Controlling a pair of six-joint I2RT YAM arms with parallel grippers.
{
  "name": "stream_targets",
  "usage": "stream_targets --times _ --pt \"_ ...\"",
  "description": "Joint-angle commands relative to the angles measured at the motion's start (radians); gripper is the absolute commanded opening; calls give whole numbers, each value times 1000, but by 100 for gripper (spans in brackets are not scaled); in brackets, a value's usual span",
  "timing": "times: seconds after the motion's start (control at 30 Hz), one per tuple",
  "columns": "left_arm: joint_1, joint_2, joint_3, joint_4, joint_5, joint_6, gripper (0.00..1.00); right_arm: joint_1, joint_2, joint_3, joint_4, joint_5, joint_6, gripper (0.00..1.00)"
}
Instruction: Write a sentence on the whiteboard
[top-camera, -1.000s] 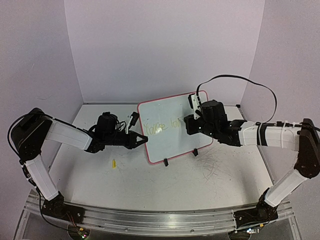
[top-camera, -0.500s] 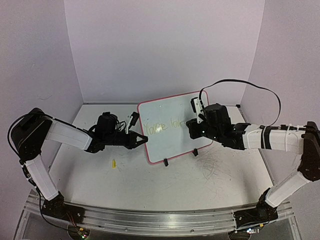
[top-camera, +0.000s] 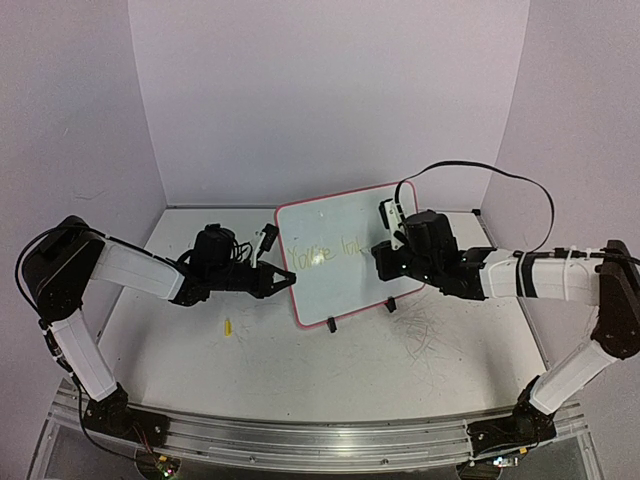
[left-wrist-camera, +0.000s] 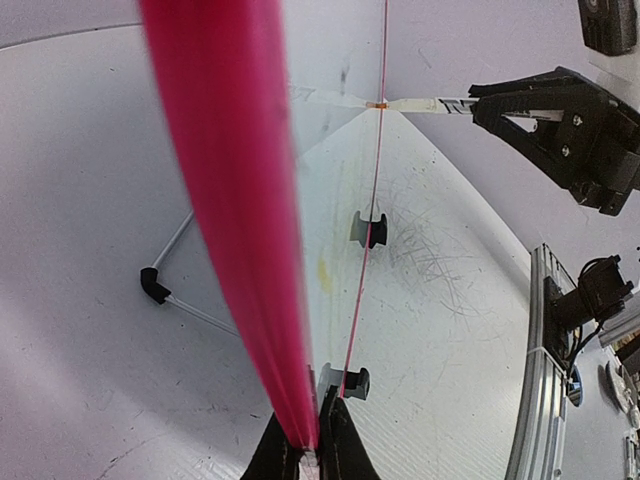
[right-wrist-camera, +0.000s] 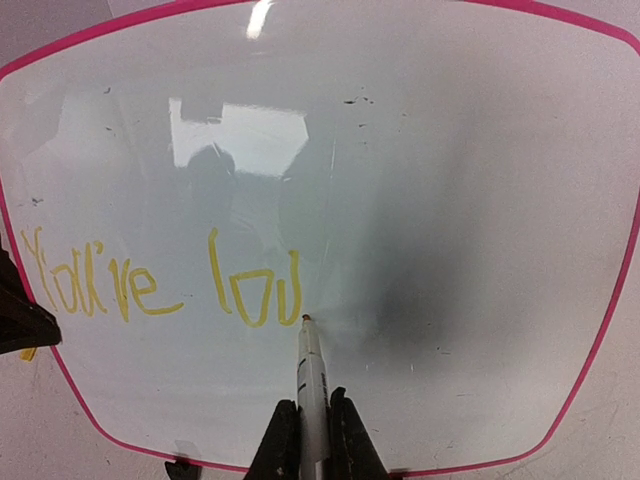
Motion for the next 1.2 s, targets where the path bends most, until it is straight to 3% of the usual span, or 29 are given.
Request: stream_targets --times 0.0,0.43,1.17 --pt "-10 28 -7 -157 -61 71 0 -10 20 34 39 43 14 0" --pt "-10 27 -8 -158 -61 71 0 -28 6 32 38 97 31 0" --pt "-10 25 -10 -159 -64 75 0 -27 31 41 71 1 35 0"
